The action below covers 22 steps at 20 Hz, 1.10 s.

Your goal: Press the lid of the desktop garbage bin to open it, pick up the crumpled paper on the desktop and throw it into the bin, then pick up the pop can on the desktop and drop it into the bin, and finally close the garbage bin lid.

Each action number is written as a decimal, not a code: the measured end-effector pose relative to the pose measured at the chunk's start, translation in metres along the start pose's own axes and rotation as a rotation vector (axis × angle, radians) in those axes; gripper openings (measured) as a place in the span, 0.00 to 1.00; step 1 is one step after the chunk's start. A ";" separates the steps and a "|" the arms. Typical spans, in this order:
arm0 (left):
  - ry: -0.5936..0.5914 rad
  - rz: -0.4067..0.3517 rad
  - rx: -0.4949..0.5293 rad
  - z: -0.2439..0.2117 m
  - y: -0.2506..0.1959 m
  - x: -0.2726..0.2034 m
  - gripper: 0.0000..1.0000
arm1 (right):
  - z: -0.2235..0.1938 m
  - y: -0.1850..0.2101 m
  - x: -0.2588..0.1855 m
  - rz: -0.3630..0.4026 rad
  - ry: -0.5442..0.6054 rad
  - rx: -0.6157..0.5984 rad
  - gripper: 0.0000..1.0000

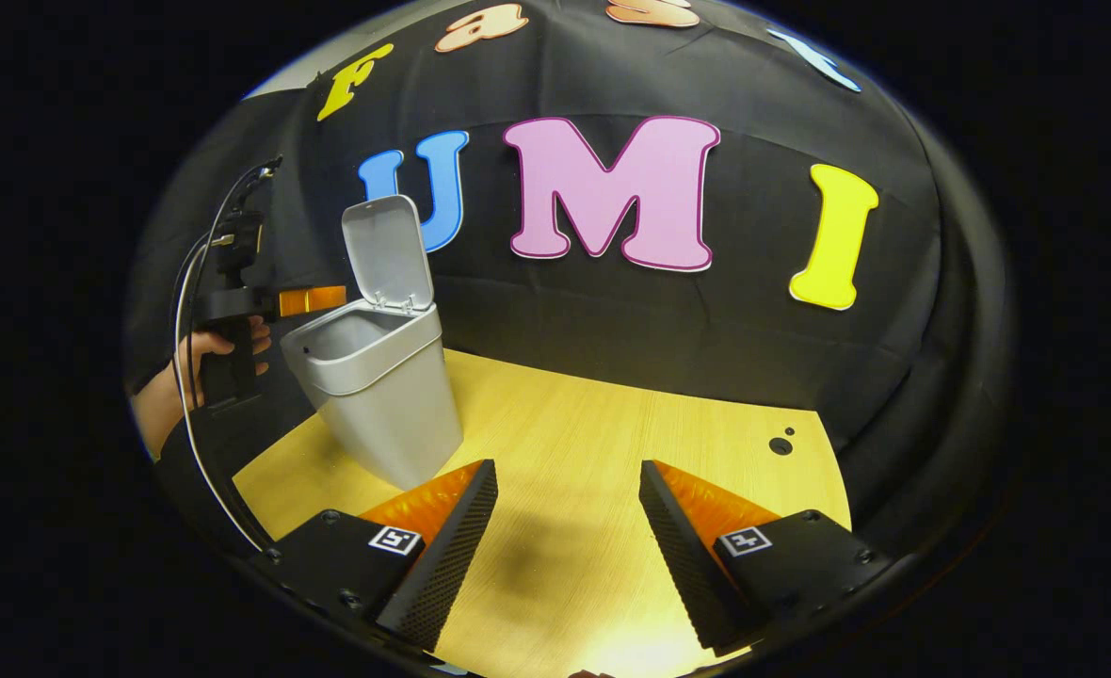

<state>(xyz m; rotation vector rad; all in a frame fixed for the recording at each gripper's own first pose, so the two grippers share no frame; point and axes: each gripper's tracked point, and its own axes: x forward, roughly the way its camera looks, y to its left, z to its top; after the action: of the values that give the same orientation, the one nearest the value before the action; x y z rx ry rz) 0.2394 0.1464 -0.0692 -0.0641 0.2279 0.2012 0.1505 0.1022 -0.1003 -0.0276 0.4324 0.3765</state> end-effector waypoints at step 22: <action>-0.291 -0.089 0.038 0.187 -0.006 -0.001 0.09 | -0.001 -0.014 -0.017 -0.013 -0.035 0.054 0.98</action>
<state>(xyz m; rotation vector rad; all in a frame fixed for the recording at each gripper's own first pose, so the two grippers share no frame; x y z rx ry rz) 0.2802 0.1567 0.1134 -0.0063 -0.0611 0.1154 0.1410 0.0836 -0.0945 0.0289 0.4077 0.3517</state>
